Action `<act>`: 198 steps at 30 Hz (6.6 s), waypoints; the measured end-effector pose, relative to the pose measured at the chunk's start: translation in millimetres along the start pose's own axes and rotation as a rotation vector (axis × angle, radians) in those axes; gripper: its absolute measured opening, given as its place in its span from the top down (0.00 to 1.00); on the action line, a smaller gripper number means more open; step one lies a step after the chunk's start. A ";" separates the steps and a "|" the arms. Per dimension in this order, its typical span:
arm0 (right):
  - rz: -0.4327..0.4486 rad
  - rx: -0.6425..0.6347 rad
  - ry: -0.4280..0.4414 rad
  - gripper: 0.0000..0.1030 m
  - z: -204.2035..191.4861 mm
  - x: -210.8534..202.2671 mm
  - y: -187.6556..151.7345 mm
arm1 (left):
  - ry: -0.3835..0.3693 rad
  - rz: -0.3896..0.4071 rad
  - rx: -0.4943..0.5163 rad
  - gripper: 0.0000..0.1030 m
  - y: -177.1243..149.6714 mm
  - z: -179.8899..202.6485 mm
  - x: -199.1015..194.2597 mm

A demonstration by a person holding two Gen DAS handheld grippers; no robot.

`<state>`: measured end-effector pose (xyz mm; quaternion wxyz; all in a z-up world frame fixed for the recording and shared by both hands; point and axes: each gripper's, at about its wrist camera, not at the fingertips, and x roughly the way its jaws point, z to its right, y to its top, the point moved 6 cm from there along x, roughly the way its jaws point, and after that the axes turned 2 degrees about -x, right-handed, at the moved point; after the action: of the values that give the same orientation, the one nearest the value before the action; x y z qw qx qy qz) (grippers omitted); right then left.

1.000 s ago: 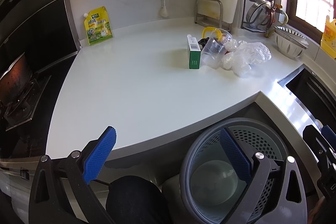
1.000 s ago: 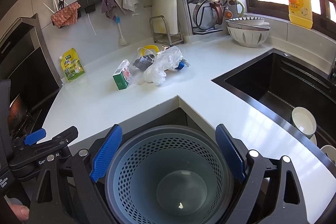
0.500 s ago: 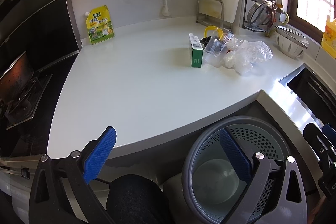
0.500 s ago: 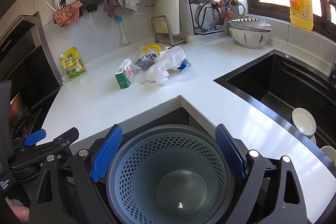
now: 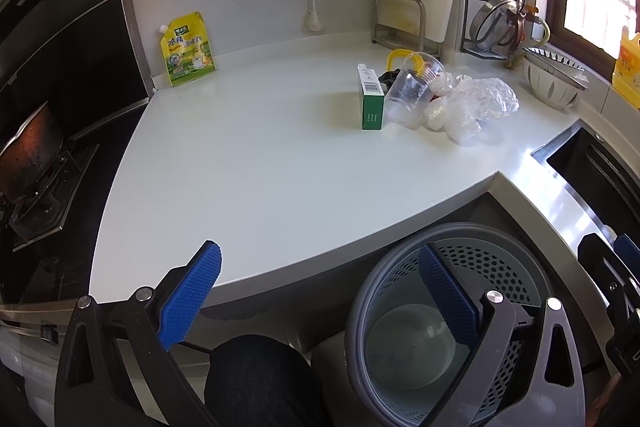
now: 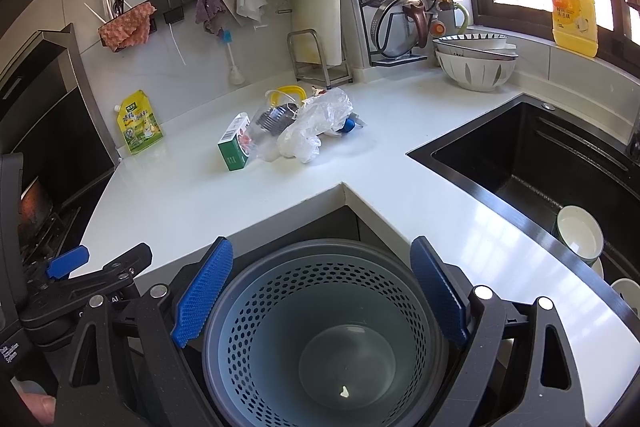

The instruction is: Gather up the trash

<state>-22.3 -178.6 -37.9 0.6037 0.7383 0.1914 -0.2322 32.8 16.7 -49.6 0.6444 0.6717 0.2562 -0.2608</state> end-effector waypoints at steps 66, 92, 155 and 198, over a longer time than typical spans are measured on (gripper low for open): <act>-0.133 -0.008 0.082 0.16 -1.3 191.1 95.9 | 0.038 -0.038 -0.033 0.06 111.6 9.7 141.1; -0.159 -0.035 0.107 0.43 -15.2 238.5 105.2 | 0.038 -0.072 -0.054 0.06 107.1 10.1 163.6; -0.086 -0.023 0.083 0.74 16.5 138.4 76.6 | -0.064 -0.001 -0.005 0.75 123.6 28.3 122.5; -0.195 -0.028 0.105 0.74 17.8 33.3 -83.9 | -0.167 -0.126 0.153 0.75 -71.5 71.7 24.1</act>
<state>-44.2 -179.3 -127.3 0.5778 0.7187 0.2966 -0.2482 0.4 -52.0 -120.7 0.5927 0.6774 0.2227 -0.3746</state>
